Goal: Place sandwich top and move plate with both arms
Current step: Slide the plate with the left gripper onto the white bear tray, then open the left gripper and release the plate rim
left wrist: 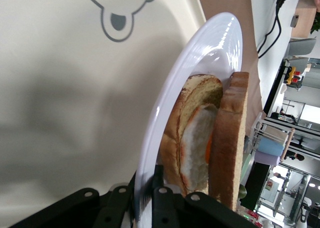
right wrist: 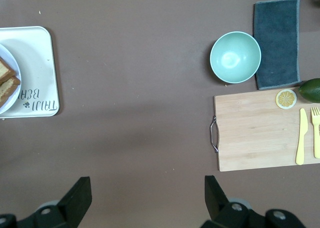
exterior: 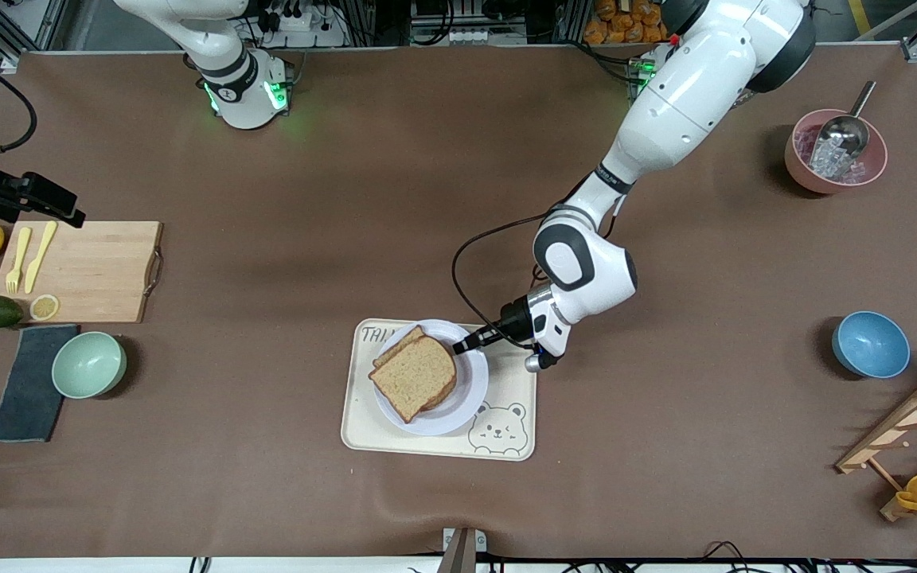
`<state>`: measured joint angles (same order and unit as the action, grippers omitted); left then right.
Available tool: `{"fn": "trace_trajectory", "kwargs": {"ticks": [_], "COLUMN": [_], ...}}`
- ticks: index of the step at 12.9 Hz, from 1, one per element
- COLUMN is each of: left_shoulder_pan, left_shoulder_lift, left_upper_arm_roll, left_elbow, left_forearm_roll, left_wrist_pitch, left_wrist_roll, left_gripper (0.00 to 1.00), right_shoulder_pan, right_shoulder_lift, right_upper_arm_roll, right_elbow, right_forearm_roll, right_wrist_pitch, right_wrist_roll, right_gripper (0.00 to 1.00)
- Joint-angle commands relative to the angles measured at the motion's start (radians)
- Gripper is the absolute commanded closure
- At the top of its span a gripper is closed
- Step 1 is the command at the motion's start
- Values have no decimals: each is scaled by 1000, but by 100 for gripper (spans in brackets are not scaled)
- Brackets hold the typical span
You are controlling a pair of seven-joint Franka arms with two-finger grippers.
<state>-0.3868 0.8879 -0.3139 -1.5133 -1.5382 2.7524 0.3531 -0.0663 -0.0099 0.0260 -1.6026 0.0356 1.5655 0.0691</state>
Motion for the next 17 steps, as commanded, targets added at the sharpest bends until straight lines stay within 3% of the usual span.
{"fn": "trace_trajectory", "kwargs": {"ticks": [1, 4, 5, 6, 7, 13, 17], "left_shoulder_pan": [-61, -75, -73, -72, -72, -58, 14], "left_shoulder_lift": [25, 34, 34, 31, 20, -78, -255], "left_upper_arm_roll": [55, 67, 68, 69, 69, 85, 93], "left_elbow": [39, 38, 39, 39, 38, -4, -193], "left_forearm_roll": [-22, -22, -22, -20, -20, 13, 185], "left_wrist_pitch": [13, 13, 13, 13, 33, 148, 151], "left_wrist_roll": [-11, -3, -3, -2, -5, 12, 15], "left_gripper": [100, 100, 73, 5, 0, 0, 0], "right_shoulder_pan": [-9, -9, -9, -9, -9, -9, -9], "right_shoulder_lift": [-7, -7, -7, -7, -7, -5, -4], "right_upper_arm_roll": [11, 11, 12, 12, 11, 12, 12], "right_elbow": [-8, -7, -8, -8, -8, -8, -10], "right_forearm_roll": [-19, -19, -17, -17, -17, -14, -14], "right_wrist_pitch": [-5, -5, -7, -12, -13, -18, -21], "right_wrist_roll": [26, 26, 26, 26, 26, 26, 26], "right_gripper": [0, 0, 0, 0, 0, 0, 0]}}
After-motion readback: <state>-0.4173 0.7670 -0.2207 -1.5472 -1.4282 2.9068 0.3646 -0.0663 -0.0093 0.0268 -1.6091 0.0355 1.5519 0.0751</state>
